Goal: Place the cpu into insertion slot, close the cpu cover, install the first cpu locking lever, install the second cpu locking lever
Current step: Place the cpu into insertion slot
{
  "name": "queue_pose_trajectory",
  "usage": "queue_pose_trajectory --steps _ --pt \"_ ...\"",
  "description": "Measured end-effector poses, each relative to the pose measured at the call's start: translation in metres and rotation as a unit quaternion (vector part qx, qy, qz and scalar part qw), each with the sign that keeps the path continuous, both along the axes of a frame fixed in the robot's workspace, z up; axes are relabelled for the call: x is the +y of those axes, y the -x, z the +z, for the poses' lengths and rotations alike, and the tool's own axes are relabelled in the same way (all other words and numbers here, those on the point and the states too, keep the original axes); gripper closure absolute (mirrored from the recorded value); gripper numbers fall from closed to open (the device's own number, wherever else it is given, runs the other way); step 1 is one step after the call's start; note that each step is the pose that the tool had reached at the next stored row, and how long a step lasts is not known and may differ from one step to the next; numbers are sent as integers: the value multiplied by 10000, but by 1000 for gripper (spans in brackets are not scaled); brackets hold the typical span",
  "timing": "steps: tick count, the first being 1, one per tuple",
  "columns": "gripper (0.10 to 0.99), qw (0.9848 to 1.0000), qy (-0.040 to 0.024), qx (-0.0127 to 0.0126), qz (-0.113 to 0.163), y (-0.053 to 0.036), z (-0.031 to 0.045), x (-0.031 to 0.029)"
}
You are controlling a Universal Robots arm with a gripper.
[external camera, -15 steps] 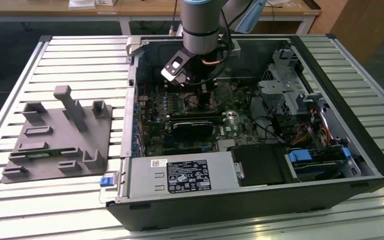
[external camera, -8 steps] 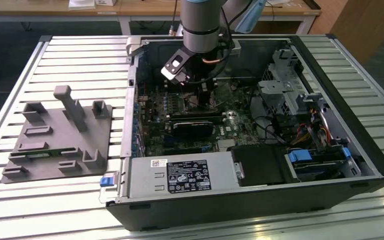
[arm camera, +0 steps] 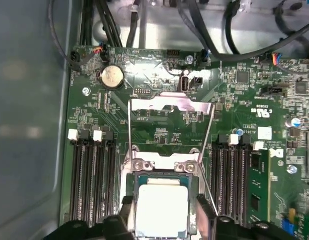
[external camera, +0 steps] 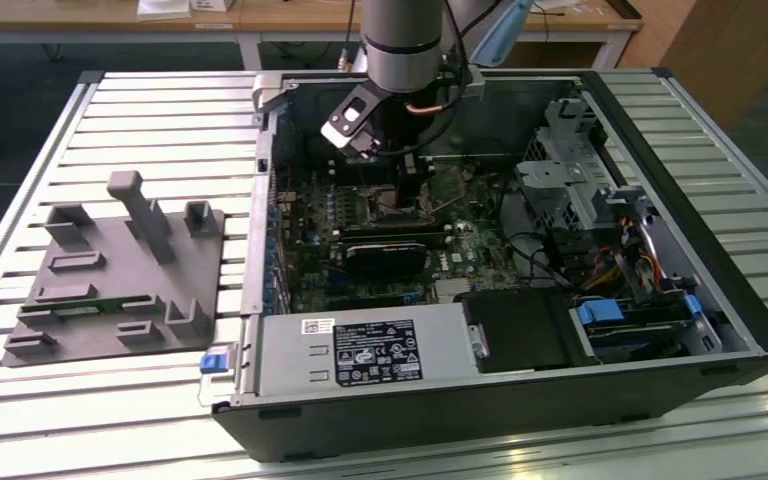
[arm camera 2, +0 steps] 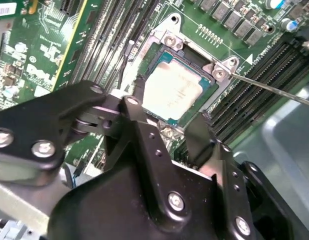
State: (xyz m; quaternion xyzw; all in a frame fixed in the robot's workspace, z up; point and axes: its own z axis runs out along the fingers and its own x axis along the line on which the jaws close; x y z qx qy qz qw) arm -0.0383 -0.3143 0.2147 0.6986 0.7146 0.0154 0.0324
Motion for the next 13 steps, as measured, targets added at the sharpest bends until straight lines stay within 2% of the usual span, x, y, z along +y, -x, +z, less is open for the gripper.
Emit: queue_pose_trajectory --steps 1,3,4,7,8,10,12,13 --pt "494 10000 -4 0 0 -1 5 -1" --pt "616 10000 -21 6 0 -1 8 -14" --pt "616 10000 -38 9 0 -1 8 -25" --pt "792 9999 -118 19 0 -1 8 -56" --pt "792 9999 -150 21 0 -2 8 -62" --pt "910 9998 -207 25 1 -2 8 -71" --pt "910 9997 -251 25 1 -2 8 -77" --pt "973 9996 -267 26 0 -1 8 -79"
